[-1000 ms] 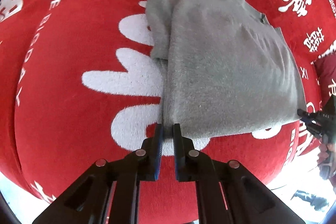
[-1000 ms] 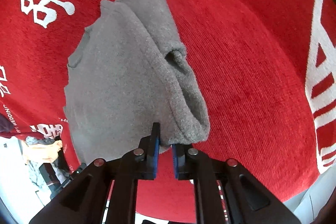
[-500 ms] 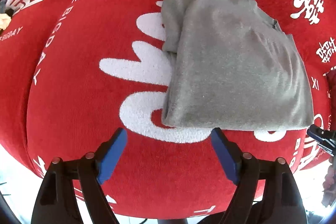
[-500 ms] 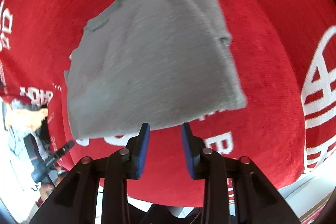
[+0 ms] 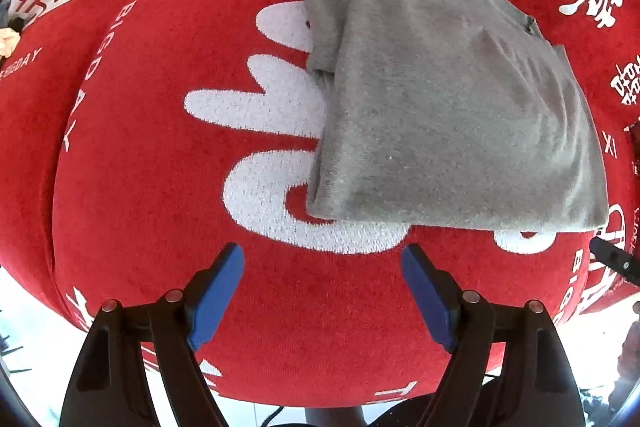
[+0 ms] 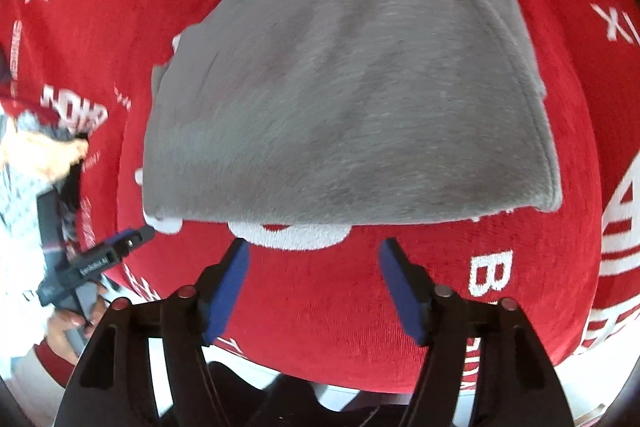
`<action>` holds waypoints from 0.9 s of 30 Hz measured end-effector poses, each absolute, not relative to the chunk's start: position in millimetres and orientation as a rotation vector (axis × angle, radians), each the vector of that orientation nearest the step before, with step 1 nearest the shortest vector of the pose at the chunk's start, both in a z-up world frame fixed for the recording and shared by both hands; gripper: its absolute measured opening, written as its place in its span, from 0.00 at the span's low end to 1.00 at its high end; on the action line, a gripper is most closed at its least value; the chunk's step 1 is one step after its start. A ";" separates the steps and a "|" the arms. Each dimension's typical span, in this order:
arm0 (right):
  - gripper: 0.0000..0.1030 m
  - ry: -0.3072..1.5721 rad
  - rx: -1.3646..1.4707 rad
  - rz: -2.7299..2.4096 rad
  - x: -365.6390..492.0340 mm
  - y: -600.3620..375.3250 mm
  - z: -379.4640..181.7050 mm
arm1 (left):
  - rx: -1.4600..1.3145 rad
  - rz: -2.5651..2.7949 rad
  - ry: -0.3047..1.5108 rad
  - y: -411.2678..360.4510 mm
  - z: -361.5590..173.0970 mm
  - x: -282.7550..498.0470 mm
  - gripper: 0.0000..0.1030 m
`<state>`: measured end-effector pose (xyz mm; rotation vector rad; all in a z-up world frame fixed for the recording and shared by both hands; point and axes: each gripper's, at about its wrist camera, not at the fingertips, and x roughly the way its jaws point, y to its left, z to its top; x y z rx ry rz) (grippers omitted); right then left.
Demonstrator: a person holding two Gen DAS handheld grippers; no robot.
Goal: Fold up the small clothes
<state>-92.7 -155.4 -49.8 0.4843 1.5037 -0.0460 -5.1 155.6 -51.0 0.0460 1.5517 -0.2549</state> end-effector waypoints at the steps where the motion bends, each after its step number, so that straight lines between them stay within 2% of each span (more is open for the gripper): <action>1: 0.69 1.512 0.461 -0.040 -91.9 -150.7 -50.7 | 0.041 -0.255 1.552 154.8 -50.6 -5.6 0.80; 19: 0.69 1.565 0.450 0.010 -80.5 -115.9 -65.3 | -0.130 -0.289 1.520 149.8 -50.6 -13.0 0.80; 27: 0.69 1.572 0.494 0.016 -78.1 -104.1 -74.0 | -0.202 -0.307 1.561 149.0 -50.9 -14.8 0.80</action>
